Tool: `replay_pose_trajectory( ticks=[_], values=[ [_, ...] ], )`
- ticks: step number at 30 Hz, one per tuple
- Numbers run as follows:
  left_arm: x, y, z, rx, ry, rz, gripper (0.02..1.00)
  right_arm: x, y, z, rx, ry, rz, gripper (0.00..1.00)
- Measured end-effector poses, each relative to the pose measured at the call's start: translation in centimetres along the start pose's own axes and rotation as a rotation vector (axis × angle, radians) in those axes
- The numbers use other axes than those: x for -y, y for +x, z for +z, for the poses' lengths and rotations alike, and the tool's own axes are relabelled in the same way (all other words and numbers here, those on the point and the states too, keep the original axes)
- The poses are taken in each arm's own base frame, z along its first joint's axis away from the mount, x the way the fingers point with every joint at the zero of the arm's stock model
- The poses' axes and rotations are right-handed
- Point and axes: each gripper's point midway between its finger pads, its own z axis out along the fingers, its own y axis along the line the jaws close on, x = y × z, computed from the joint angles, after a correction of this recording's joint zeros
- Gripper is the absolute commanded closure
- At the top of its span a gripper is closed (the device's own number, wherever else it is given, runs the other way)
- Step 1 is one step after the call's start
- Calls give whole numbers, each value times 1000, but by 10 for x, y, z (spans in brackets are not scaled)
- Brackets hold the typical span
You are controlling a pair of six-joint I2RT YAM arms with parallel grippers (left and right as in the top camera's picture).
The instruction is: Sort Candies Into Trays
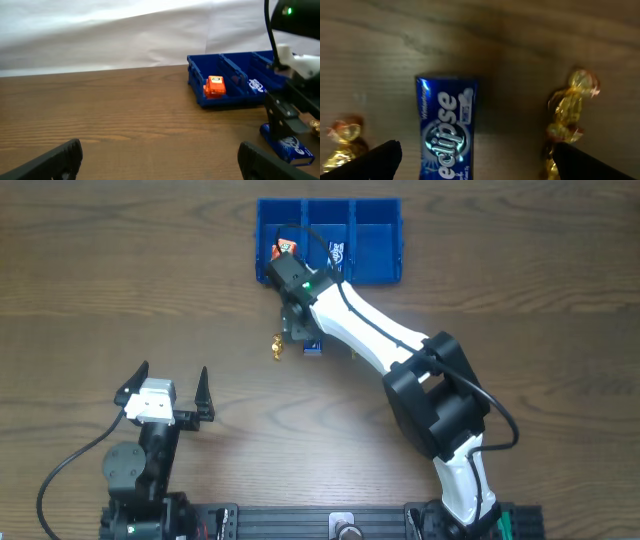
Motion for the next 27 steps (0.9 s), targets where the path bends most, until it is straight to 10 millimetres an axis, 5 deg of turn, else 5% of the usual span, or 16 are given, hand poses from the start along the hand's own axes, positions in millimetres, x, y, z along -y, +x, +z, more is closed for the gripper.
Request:
replay_pose_trajectory(
  ticks=[10, 12, 15, 27],
  values=[
    [0, 0, 0, 0, 0, 0, 20, -7, 16, 17, -14, -23, 18, 1],
    [0, 0, 0, 0, 0, 0, 20, -10, 16, 17, -14, -32, 18, 73],
    [0, 0, 0, 0, 0, 0, 23, -15, 14, 17, -2, -48, 12, 332],
    [0, 0, 0, 0, 0, 0, 20, -21, 16, 17, 1, -58, 14, 397]
  ],
)
